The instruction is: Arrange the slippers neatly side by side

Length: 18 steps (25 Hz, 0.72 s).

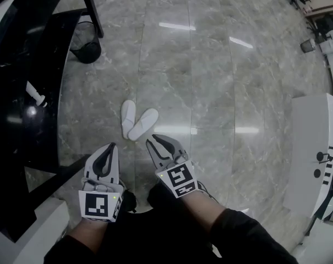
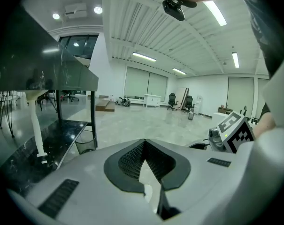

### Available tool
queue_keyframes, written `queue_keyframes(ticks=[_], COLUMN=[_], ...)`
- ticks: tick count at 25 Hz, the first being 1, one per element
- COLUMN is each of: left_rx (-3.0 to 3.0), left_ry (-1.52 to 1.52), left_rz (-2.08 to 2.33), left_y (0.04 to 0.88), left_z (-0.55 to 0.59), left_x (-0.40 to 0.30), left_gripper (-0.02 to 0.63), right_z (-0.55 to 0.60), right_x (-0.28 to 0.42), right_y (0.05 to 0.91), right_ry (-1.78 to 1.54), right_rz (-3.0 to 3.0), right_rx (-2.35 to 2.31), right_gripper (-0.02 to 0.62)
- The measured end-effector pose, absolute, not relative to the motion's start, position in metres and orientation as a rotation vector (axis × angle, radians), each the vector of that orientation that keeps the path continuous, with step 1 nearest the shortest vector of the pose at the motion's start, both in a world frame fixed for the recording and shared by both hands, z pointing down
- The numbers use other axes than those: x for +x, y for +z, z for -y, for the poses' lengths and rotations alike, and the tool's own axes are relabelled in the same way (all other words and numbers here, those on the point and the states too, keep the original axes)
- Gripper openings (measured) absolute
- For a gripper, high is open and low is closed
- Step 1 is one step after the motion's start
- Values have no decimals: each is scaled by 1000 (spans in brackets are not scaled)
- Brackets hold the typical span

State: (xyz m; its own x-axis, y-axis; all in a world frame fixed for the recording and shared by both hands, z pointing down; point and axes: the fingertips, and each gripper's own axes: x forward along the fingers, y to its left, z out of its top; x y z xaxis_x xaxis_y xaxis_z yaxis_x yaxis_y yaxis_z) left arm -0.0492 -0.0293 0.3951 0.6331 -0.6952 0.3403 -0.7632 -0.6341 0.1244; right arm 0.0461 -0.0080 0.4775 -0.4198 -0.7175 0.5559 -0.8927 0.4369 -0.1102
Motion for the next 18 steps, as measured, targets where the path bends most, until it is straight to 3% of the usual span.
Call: queue_keyframes(ticks=[10,18], left_rx=[2588,2598], left_ry=[326,244], left_rz=[1275,1333], left_y=[538,584], left_z=[57,68], left_x=[-55,-62], left_gripper=[0,0], right_z=[37,50], right_x=[39,30], right_y=[622,715], right_ry=[460,268], right_rz=[2294,2286], right_rx=[1210,904], right_gripper=[71,71])
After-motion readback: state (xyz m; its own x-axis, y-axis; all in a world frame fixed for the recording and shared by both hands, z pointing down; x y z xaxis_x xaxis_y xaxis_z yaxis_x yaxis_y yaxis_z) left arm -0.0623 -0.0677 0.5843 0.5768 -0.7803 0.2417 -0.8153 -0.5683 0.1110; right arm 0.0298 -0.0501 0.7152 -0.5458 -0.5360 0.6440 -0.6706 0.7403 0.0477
